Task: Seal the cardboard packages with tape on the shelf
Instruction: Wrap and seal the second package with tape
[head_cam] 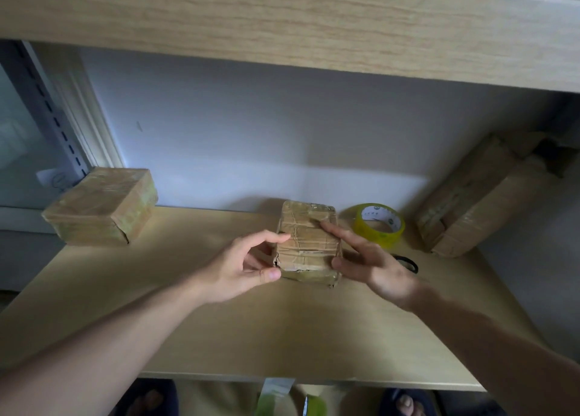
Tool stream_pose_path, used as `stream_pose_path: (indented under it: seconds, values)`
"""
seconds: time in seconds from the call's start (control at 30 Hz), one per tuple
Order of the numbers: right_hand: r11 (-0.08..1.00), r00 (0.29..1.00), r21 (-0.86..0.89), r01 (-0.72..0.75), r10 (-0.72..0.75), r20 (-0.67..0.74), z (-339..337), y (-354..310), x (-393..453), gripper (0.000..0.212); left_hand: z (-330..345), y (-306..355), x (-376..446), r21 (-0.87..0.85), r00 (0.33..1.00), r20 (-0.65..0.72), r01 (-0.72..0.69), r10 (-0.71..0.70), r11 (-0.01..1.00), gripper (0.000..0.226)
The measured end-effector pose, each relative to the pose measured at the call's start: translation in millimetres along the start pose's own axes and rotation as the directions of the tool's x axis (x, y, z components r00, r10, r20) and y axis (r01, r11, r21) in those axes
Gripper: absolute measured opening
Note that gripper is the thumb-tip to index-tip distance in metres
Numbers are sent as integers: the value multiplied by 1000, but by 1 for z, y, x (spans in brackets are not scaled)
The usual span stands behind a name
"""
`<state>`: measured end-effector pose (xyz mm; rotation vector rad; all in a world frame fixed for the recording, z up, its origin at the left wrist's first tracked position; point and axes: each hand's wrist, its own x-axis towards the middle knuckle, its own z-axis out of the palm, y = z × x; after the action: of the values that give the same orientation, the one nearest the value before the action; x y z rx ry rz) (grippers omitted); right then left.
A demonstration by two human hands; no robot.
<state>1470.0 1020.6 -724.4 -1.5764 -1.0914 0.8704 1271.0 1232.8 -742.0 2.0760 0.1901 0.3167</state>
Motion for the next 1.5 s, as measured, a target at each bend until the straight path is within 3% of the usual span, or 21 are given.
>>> stream_pose_path:
  seconds: [0.13,0.3,0.4,0.5,0.6,0.7,0.93,1.0,1.1,1.2,1.33,1.5]
  values:
    - [985,994,145,-97,89,59,-9,-7,-1,66,-8,-1,4,0,1000,20,16,-16,1000,49]
    - [996,997,42,-79,78,19,-10,-6,2,56,14,-2,7,-60,982,-187,-4,-7,998,46]
    - [998,1000,-50,-28,27,-9,-4,-5,-2,52,21,-5,6,-52,975,-221,11,-22,999,41]
    - [983,993,-184,-26,3,-122,7,-6,-2,46,19,-5,5,38,964,-260,-42,51,998,28]
    - [967,948,-235,-101,22,-317,22,-10,8,59,23,6,14,150,947,-317,-6,54,989,35]
    - [948,918,-268,-169,52,-392,36,-14,15,70,37,8,23,48,950,-313,23,-6,999,30]
    - [923,917,-353,-153,-1,-399,40,-14,15,33,50,8,29,-10,908,-410,84,-81,996,19]
    - [908,925,-402,-113,-52,-376,38,-11,16,25,53,10,31,-14,886,-454,102,-97,995,28]
    - [909,916,-412,-65,-109,-387,31,-3,18,14,57,11,28,-6,907,-405,122,-114,993,46]
    - [947,929,-318,-50,-72,-362,28,0,17,17,60,12,30,0,897,-418,161,-147,987,50]
    - [928,948,-366,-61,-61,-313,23,3,15,41,64,18,38,76,874,-466,192,-136,978,35]
    - [920,954,-390,-20,-99,-283,25,0,16,28,66,22,37,65,869,-471,205,-151,977,26]
